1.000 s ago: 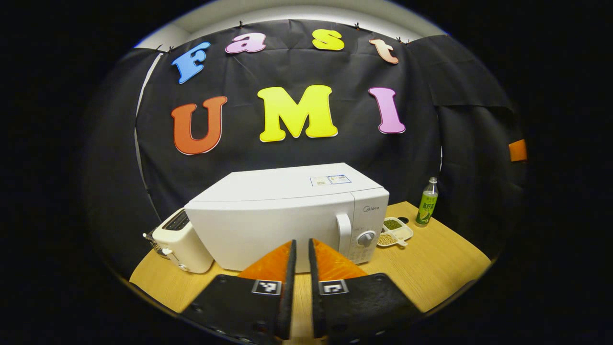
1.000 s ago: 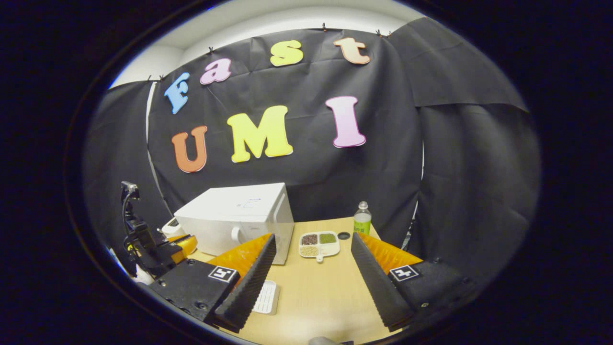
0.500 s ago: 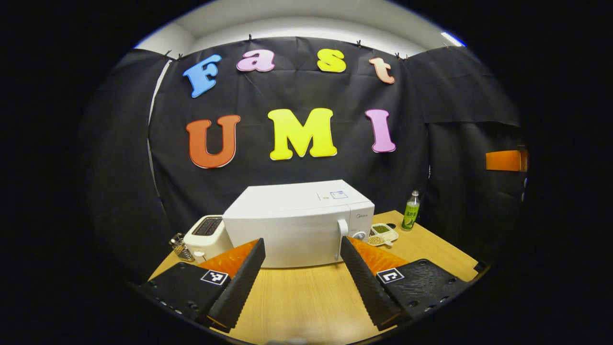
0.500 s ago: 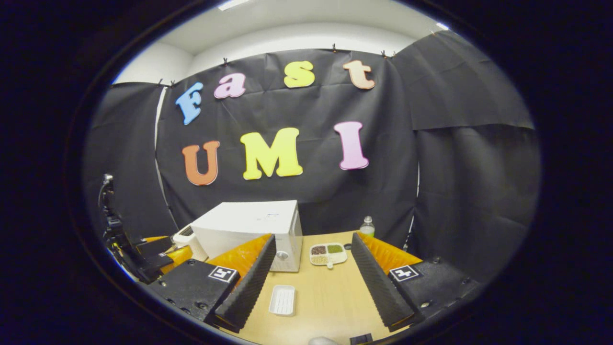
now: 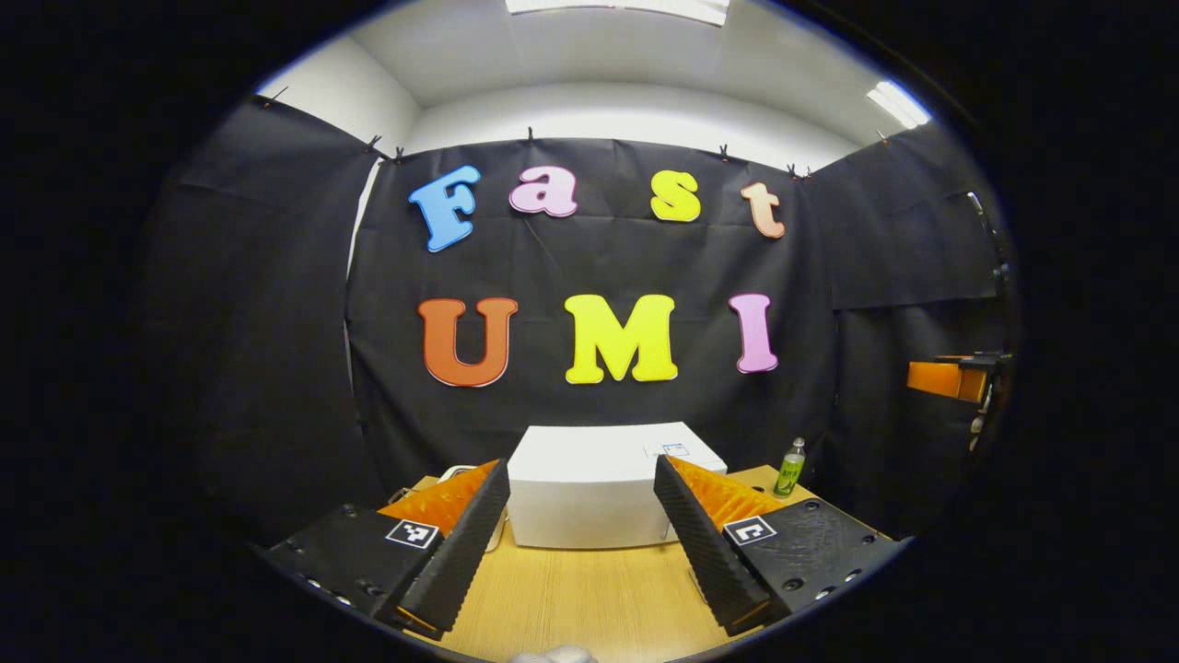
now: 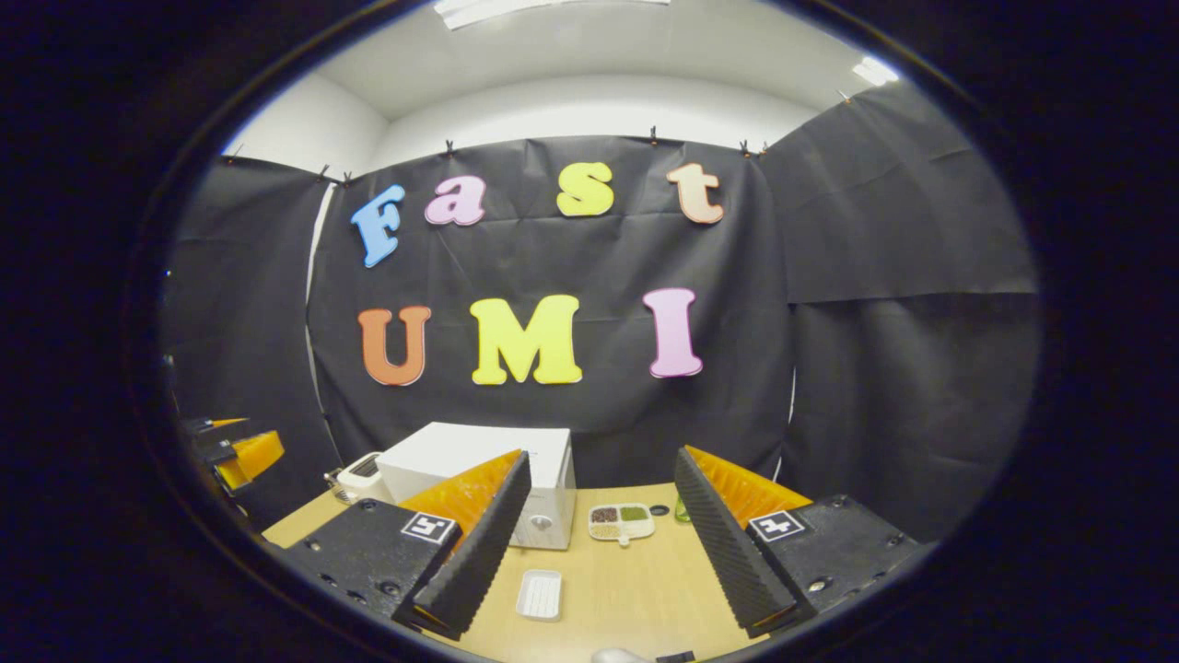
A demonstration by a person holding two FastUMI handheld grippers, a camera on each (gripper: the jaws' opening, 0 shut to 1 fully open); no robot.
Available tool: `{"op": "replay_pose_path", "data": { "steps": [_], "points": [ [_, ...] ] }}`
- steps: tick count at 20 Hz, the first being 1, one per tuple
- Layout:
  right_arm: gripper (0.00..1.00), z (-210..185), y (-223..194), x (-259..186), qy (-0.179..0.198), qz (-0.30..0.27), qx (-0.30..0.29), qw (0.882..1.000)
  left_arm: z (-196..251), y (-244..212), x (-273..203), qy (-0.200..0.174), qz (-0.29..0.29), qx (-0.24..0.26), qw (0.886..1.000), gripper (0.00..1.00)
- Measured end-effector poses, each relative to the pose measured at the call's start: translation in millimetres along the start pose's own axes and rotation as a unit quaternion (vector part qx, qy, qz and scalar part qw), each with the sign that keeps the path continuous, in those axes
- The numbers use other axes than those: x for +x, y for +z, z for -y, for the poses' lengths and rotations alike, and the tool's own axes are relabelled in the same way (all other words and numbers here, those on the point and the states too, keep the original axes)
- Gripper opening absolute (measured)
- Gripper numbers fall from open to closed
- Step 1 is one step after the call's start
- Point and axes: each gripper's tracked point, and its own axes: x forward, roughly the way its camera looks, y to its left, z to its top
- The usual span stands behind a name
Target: Open the microwave oven with the left hand, put the food in, and close the microwave oven.
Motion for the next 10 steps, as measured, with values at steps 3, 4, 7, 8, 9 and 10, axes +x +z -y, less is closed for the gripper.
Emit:
{"op": "replay_pose_path", "data": {
  "steps": [3, 4, 7, 8, 9, 10],
  "points": [
    [0.92, -2.8, 3.6, -2.9, 0.004, 0.005, -0.007, 1.0, 1.7, 10.9, -4.6, 0.006, 0.006, -0.001, 1.0, 0.96],
    [0.92, -6.6, 2.9, -3.9, 0.009, 0.006, -0.007, 1.0, 0.0, 10.0, -6.2, 0.009, 0.007, 0.003, 1.0, 0.96],
    [1.0, -11.9, -2.7, -5.2, 0.011, 0.003, -0.011, 1.0, -3.9, 3.2, -4.9, 0.014, 0.003, 0.005, 1.0, 0.96],
    [0.92, -14.4, -3.2, -5.7, 0.013, 0.002, -0.008, 1.0, -3.7, 1.9, -5.6, 0.015, 0.001, 0.003, 1.0, 0.96],
    [0.92, -17.1, -3.1, -6.9, 0.015, 0.002, -0.002, 1.0, -4.3, 4.4, -6.1, 0.014, 0.003, 0.001, 1.0, 0.96],
    [0.92, -18.2, -2.4, -7.3, 0.015, 0.003, 0.006, 1.0, -5.1, 6.4, -5.8, 0.015, 0.007, 0.003, 1.0, 0.96]
  ]
}}
